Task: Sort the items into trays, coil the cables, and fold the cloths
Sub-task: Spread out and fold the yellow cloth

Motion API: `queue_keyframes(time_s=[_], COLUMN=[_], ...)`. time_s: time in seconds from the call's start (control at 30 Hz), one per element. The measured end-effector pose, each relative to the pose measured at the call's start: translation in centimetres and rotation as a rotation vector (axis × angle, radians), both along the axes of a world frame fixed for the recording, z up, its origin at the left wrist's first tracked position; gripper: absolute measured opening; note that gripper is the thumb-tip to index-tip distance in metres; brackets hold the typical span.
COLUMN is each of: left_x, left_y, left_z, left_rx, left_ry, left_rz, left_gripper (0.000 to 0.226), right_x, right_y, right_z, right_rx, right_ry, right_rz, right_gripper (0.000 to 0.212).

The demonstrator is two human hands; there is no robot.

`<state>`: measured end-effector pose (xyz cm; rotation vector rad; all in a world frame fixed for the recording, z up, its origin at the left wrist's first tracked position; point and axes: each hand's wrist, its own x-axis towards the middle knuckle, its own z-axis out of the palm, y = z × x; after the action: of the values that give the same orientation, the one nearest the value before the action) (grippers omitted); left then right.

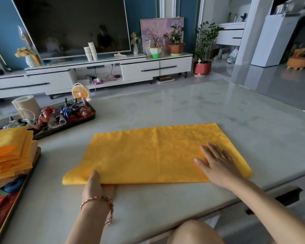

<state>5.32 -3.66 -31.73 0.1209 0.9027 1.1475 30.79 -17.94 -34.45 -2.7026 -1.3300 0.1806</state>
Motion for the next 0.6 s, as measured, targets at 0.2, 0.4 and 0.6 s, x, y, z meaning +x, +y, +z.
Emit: queue_keyframes(time_s=[0.2, 0.4, 0.6], left_x=[1.6, 6.2, 10.8], left_y=[-1.6, -3.0, -5.4], left_z=[0.9, 2.7, 4.2], left_rx=[0.154, 0.397, 1.203], left_ry=[0.045, 0.772, 1.432], left_rz=[-0.180, -0.161, -0.426], left_gripper=[0.025, 0.015, 0.037], right_x=[-0.4, 0.5, 1.8], right_y=[-0.8, -0.7, -0.7], right_z=[0.1, 0.4, 2.5], right_rx=[0.239, 0.338, 0.797], right_ry=[0.052, 0.213, 0.890], right_rz=[-0.012, -0.016, -0.253], right_gripper=[0.059, 0.053, 0.034])
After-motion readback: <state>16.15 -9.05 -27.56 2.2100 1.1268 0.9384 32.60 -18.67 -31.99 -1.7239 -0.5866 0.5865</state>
